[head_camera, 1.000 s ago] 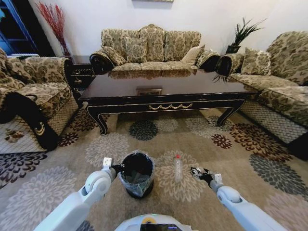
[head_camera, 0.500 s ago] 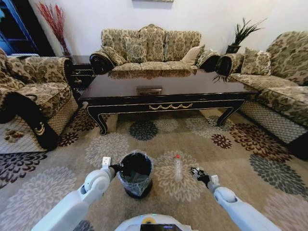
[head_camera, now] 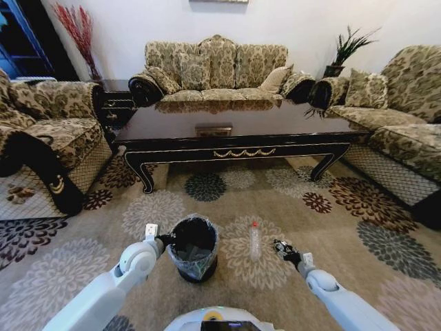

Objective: Move to the front of the table and pick up the trash from the floor, then place it into the trash bin.

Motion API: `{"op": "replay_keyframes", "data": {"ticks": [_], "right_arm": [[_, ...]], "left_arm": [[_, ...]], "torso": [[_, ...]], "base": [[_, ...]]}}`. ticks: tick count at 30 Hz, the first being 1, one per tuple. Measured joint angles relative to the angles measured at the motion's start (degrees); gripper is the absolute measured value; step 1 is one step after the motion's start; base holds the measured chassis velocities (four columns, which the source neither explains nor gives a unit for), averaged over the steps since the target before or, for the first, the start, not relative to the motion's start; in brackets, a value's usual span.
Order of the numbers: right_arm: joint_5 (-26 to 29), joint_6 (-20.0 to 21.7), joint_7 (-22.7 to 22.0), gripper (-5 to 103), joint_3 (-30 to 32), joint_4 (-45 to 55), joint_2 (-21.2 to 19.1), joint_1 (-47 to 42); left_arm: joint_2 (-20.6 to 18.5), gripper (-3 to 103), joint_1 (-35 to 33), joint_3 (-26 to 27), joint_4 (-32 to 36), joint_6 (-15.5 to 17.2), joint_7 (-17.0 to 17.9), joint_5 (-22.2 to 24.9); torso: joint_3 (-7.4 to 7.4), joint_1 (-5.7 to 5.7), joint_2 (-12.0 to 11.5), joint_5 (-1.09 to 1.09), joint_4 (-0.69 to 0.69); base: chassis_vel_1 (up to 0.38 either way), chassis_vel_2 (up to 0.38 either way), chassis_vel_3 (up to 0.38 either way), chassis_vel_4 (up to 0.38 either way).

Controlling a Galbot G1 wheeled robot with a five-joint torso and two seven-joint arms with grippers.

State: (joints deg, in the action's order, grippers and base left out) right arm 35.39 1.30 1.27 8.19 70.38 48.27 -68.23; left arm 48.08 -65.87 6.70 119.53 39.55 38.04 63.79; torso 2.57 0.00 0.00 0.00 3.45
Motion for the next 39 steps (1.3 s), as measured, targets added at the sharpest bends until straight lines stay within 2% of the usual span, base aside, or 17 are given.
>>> {"op": "replay_keyframes", "data": {"ticks": [8,14,16,18,19,22,36,39], "right_arm": [[0.34,0.08,-0.19,63,1.39,1.42,-0.88,-0.65],[1.68,0.23,-0.41,75,2.94,1.62,-1.53,-1.44],[2.02,0.24,-0.37,85,2.98,0.82,-1.48,-1.32],[2.09,0.22,-0.18,88,2.61,-0.56,-1.13,-0.65],[1.66,0.11,-0.05,94,2.35,-1.28,-0.81,-0.23],[1.41,0.08,0.03,96,2.0,-1.81,-0.39,0.3],[3.09,1.0,0.56,99,-1.9,-6.59,1.68,5.04],[3.27,1.01,0.75,91,-2.16,-7.72,1.96,5.47]], "left_arm": [[0.13,4,-0.19,-0.06,0.23,-0.03,-0.15,-0.08],[0.19,4,-0.25,-0.02,0.3,-0.06,-0.3,-0.18],[0.23,4,-0.25,-0.04,0.41,-0.08,-0.33,-0.18],[0.15,4,-0.25,-0.05,0.45,-0.09,-0.35,-0.21],[0.06,4,-0.25,-0.05,0.45,-0.15,-0.36,-0.34],[-0.06,4,-0.26,-0.02,0.45,-0.21,-0.36,-0.43],[-0.24,4,-0.42,0.41,0.51,-0.28,-0.47,-0.44],[-0.33,4,-0.27,0.48,0.51,-0.3,-0.47,-0.43]], "torso": [[0.0,0.0,0.0,0.02,0.0],[0.01,0.0,0.0,0.0,0.0],[0.0,0.0,0.0,0.0,0.0],[0.01,0.0,0.0,-0.01,0.01],[0.0,0.0,0.0,0.0,0.01],[0.0,0.0,0.0,0.01,0.0],[0.0,0.0,-0.01,0.0,0.0],[0.0,0.0,-0.01,-0.01,0.0]], "base": [[0.0,0.0,0.0,0.0],[0.0,0.0,0.0,0.0],[0.0,0.0,0.0,0.0],[0.0,0.0,0.0,0.0],[0.0,0.0,0.0,0.0],[0.0,0.0,0.0,0.0],[0.0,0.0,0.0,0.0],[0.0,0.0,0.0,0.0]]}}
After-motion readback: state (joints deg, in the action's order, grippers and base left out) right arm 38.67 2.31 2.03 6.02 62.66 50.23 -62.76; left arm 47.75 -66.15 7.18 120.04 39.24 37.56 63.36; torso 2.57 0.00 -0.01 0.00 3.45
